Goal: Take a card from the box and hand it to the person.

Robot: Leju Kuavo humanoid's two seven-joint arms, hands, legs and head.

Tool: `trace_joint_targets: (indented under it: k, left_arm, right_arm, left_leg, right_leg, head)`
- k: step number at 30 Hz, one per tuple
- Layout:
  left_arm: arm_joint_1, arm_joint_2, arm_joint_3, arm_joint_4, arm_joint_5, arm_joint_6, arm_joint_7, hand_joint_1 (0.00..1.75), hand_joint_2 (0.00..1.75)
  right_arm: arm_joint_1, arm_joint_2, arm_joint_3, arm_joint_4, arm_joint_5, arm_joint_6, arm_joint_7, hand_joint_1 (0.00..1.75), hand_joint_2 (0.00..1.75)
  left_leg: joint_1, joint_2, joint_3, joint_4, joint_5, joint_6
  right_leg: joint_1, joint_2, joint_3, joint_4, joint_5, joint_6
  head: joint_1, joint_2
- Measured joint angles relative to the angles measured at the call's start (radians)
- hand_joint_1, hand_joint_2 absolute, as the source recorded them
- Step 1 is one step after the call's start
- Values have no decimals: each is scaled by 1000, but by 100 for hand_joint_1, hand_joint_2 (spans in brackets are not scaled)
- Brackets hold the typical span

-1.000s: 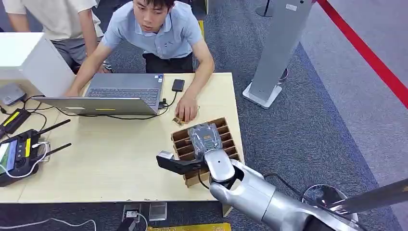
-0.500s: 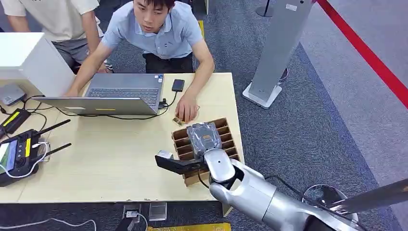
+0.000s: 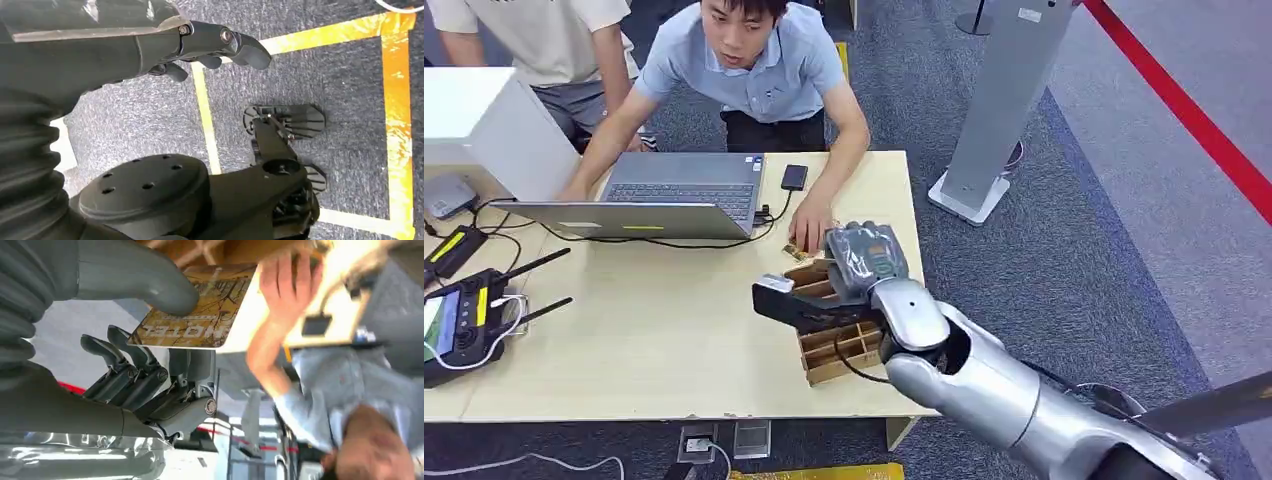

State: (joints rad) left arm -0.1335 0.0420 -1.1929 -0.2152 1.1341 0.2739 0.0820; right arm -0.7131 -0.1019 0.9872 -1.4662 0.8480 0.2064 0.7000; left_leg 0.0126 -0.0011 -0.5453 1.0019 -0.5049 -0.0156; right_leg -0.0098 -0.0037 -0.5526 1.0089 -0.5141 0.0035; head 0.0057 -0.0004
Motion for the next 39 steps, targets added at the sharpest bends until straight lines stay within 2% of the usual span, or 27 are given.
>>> trace_joint_targets:
  k: [2,6,10,14,17,19,25,39]
  left_arm:
    - [5,1,1,0,3,1,-5,0,175]
    - [5,1,2,0,0,2,-7,0,175]
    - [-1,0,2,0,-15,2,-1,0,175]
    - [-15,-4,1,0,-33,1,5,0,175]
    - [-25,-8,1,0,-39,1,11,0,175]
    - [-30,-9,0,0,-40,1,15,0,175]
    - [-33,-13,0,0,-39,7,20,0,175]
    - [-31,-13,0,0,-35,10,13,0,175]
  right_arm:
    - [0,-14,-23,-69,23,-6,0,173,175]
    - [-2,-25,-42,-163,53,-73,-14,173,175]
    - [-2,-26,-46,-164,80,-222,-92,173,175]
    - [0,-25,-50,-94,155,-449,-201,173,175]
    - [8,-21,-54,-17,218,-603,-237,173,175]
    - [16,-20,-57,28,240,-655,-251,173,175]
    - [24,-10,-68,142,269,-715,-259,173,175]
    - [23,29,-75,258,282,-719,-254,173,175]
  left_leg:
    - [0,0,0,0,0,0]
    - [0,0,0,0,0,0]
    - [0,0,0,0,0,0]
    - [0,0,0,0,0,0]
    - [0,0,0,0,0,0]
    - [0,0,0,0,0,0]
    - [0,0,-1,0,0,0]
    - [0,0,-1,0,0,0]
  right_leg:
    - [0,0,0,0,0,0]
    - [0,0,0,0,0,0]
    - [0,0,0,0,0,0]
    - [0,0,1,0,0,0]
    - [0,0,1,0,0,0]
    - [0,0,1,0,0,0]
    - [0,0,0,0,0,0]
    - [0,0,0,0,0,0]
  head:
    - [0,0]
    - [0,0]
    - [0,0]
    - [0,0]
    - [1,0]
    - [1,0]
    - [-1,0]
    - [0,0]
